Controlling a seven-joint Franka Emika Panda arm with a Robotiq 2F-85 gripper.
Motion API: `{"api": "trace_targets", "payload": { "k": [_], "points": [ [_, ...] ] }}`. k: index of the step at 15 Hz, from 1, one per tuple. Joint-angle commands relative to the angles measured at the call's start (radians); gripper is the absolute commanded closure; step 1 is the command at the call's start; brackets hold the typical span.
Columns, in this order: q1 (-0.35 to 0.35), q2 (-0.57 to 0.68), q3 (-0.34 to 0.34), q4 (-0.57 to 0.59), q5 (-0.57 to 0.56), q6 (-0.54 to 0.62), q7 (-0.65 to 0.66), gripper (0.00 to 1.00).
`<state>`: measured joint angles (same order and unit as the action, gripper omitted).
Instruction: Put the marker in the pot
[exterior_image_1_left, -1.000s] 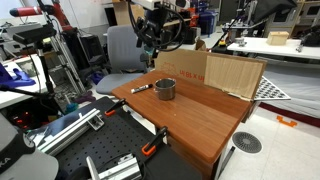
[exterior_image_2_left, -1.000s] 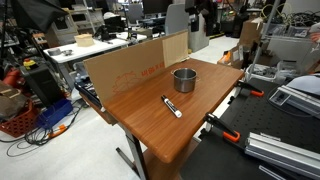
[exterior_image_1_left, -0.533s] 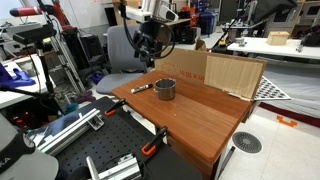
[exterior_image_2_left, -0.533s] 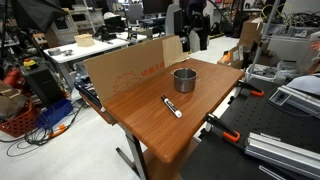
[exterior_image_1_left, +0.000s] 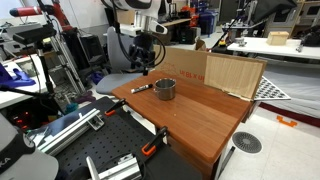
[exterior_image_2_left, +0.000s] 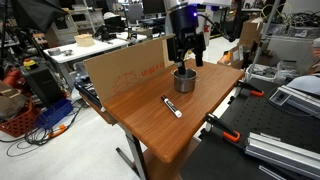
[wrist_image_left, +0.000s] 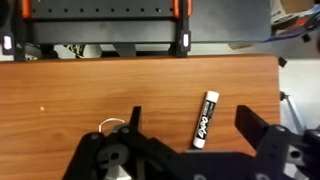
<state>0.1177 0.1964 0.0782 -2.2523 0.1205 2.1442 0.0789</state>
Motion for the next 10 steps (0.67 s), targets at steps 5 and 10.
{"api": "trace_targets", "payload": {
  "k": [5, 10],
  "points": [
    [0.053, 0.053, 0.027, -0.029, -0.073, 0.11, 0.117, 0.0],
    [0.075, 0.092, 0.022, -0.042, -0.11, 0.261, 0.168, 0.0]
  ]
}}
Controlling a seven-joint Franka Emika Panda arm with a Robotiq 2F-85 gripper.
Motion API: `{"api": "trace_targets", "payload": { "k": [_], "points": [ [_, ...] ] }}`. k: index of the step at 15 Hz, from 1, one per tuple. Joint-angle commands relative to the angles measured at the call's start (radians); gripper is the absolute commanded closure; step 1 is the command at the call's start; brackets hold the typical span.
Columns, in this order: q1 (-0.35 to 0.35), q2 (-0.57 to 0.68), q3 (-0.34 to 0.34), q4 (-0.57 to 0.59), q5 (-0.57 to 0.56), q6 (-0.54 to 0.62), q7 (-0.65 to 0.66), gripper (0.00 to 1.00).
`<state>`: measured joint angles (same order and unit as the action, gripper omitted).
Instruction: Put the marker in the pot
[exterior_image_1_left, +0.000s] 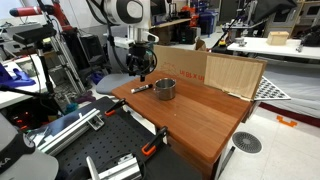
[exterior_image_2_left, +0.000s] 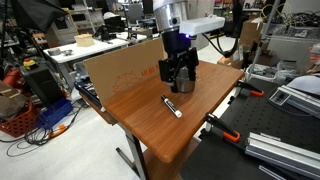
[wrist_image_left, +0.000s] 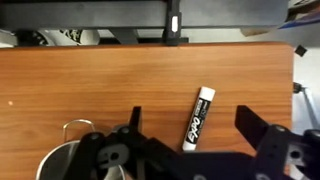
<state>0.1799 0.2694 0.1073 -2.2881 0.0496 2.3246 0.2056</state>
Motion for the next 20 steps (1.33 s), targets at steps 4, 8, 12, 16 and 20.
{"api": "trace_targets", "payload": {
  "k": [4, 8, 12, 16, 20],
  "points": [
    [0.017, 0.059, -0.007, -0.003, -0.039, 0.137, 0.046, 0.0],
    [0.037, 0.098, -0.02, -0.001, -0.075, 0.177, 0.068, 0.0],
    [0.077, 0.133, -0.062, 0.001, -0.181, 0.221, 0.143, 0.0],
    [0.112, 0.166, -0.097, 0.016, -0.249, 0.252, 0.208, 0.0],
    [0.137, 0.186, -0.107, 0.034, -0.275, 0.279, 0.228, 0.0]
  ]
}}
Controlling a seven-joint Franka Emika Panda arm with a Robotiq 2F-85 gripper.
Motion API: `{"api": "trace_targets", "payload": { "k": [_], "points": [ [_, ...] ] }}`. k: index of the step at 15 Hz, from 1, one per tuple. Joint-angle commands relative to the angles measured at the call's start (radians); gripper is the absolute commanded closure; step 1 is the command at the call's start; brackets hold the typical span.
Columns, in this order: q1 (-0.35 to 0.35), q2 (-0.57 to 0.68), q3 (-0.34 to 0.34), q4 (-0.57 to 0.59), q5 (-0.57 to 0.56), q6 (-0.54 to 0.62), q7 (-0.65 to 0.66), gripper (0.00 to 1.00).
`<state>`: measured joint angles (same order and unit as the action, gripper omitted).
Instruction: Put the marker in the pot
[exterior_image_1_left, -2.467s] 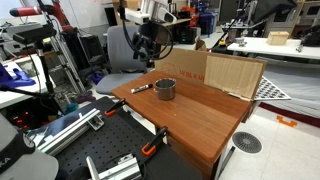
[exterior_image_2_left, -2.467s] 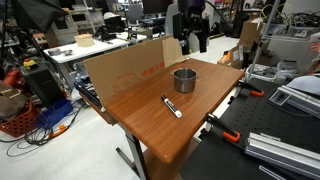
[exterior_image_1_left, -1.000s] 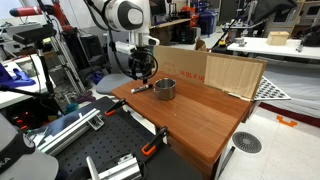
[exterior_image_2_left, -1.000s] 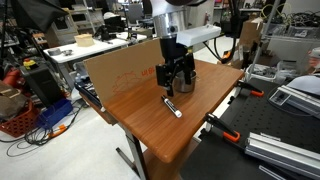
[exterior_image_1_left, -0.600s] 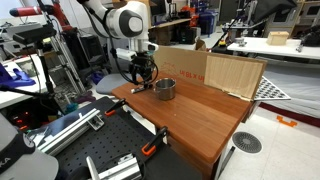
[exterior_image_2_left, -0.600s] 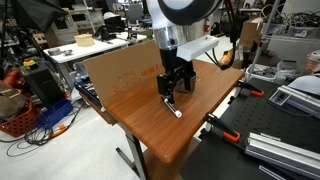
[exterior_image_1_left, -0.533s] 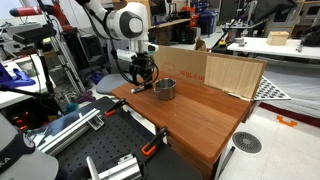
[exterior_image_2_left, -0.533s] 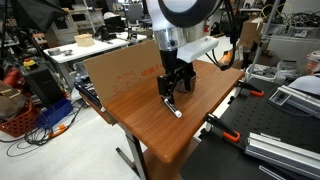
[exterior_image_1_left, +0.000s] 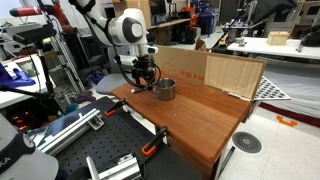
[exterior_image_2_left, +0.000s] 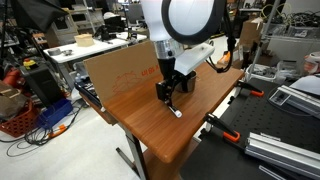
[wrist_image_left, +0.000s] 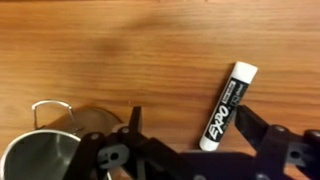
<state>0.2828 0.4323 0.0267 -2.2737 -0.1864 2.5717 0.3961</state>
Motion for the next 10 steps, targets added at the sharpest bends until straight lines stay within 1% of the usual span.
{"api": "trace_targets", "payload": {
  "k": [1, 6, 10],
  "points": [
    [0.041, 0.025, -0.029, 0.022, -0.045, 0.037, 0.043, 0.0],
    [0.06, 0.052, -0.031, 0.042, -0.052, 0.08, 0.036, 0.0],
    [0.053, 0.078, -0.026, 0.051, -0.032, 0.084, 0.016, 0.0]
  ]
}}
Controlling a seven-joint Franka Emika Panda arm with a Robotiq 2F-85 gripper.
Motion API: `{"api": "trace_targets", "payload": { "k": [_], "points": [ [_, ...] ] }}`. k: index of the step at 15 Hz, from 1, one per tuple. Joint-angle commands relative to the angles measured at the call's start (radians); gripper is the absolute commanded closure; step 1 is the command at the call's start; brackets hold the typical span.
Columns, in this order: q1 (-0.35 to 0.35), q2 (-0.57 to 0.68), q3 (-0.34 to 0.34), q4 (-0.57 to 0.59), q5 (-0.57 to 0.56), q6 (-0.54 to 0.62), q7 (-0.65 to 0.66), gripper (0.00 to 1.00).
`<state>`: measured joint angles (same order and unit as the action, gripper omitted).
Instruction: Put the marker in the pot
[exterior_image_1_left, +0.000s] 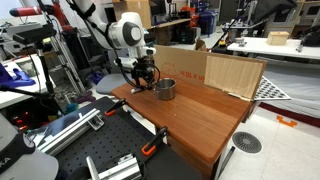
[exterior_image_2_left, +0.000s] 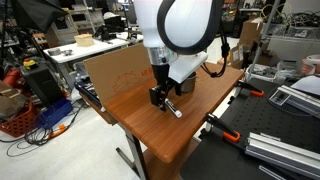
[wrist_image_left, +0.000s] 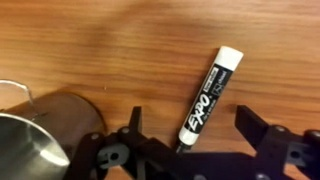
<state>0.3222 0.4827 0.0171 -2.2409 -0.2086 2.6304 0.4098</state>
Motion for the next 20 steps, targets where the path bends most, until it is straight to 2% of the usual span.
{"api": "trace_targets", "payload": {
  "k": [1, 2, 3, 8, 13, 14, 20],
  "points": [
    [0.011, 0.034, -0.015, 0.023, -0.004, 0.022, -0.003, 0.0],
    [0.011, 0.038, -0.016, 0.027, -0.002, 0.02, -0.003, 0.25],
    [0.01, 0.043, -0.016, 0.029, -0.003, 0.025, -0.009, 0.26],
    [0.009, 0.041, -0.013, 0.036, -0.002, 0.025, -0.014, 0.66],
    [-0.003, 0.033, -0.014, 0.035, 0.008, 0.013, -0.027, 0.99],
    [-0.007, 0.03, -0.007, 0.034, 0.015, 0.007, -0.034, 0.94],
    [-0.024, 0.005, 0.028, 0.026, 0.045, -0.013, -0.083, 0.94]
  ]
}}
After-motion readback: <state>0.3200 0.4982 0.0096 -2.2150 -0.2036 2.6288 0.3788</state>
